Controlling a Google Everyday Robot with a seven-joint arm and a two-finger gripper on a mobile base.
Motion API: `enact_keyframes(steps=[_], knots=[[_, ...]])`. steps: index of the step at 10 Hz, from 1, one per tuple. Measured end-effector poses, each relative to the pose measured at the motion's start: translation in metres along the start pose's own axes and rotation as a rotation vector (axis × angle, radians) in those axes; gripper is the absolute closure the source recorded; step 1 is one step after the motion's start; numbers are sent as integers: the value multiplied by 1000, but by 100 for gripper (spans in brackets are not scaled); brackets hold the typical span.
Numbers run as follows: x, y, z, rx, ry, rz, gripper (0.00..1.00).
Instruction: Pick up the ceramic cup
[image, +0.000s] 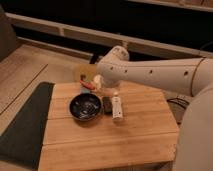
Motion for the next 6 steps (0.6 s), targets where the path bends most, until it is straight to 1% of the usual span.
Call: enact_keyframes(steps=[1,3,4,5,6], knots=[[-6,-15,17,13,-1,12,35],[-27,-32,52,-2,-15,20,35],[-37,-35,64,-18,-24,16,35],[-58,-36,80,-63,-50,7,35],[-71,-35,84,-94,-70,-5,35]])
